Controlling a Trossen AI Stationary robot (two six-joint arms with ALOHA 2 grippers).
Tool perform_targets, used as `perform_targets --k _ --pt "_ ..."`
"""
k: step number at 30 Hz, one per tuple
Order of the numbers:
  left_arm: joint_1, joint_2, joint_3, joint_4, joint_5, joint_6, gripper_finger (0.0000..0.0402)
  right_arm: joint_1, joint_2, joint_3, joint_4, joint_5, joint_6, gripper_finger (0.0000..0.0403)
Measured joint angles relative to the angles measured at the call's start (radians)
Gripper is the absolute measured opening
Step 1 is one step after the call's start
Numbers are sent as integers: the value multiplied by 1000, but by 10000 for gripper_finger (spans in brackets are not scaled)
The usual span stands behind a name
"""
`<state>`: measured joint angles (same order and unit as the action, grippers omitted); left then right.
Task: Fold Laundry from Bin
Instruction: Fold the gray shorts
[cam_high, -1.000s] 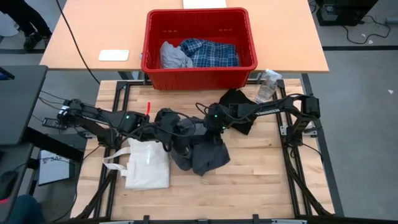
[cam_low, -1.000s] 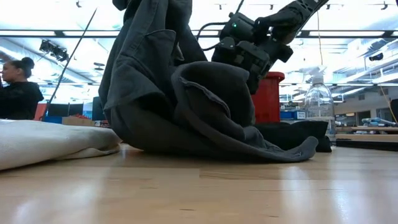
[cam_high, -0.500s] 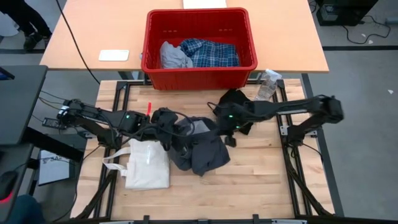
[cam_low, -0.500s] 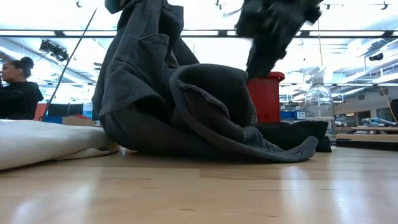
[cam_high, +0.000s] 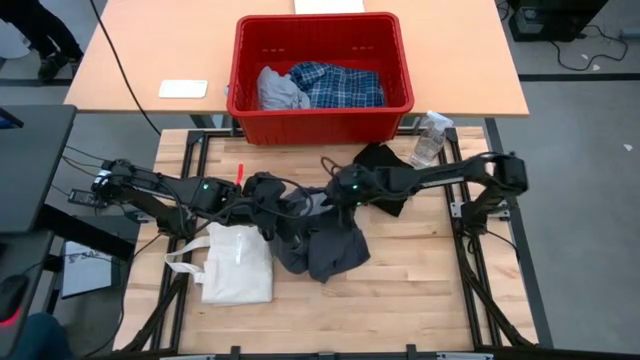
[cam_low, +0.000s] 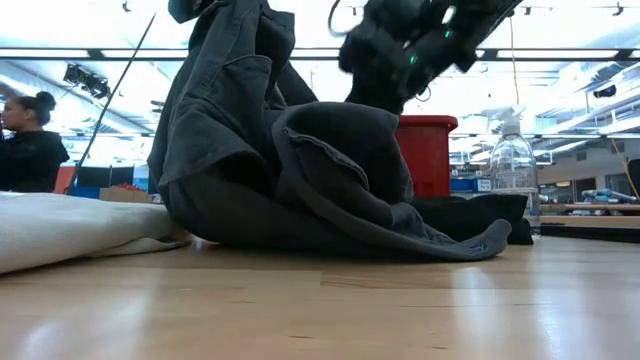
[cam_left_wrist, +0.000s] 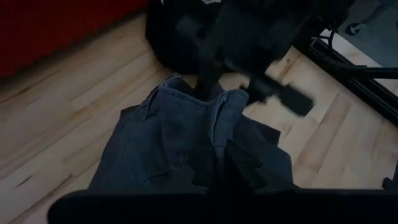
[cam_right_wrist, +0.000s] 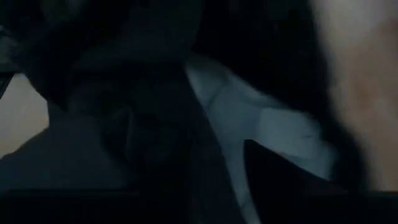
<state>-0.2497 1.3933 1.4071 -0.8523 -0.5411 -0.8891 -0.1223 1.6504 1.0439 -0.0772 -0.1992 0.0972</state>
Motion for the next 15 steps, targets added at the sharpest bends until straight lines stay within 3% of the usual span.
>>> perform_targets --k 4,8,12,15 --pt "0 0 0 -21 0 -21 20 -5 82 0 6 -8 -4 222" --pt "1 0 0 -23 0 -36 20 -5 136 0 51 -7 -27 240" --pt "1 0 0 -34 -5 -60 20 -16 184 0 83 -64 -35 220" --pt "1 0 0 -59 -20 -88 20 -22 196 0 73 -159 -36 169"
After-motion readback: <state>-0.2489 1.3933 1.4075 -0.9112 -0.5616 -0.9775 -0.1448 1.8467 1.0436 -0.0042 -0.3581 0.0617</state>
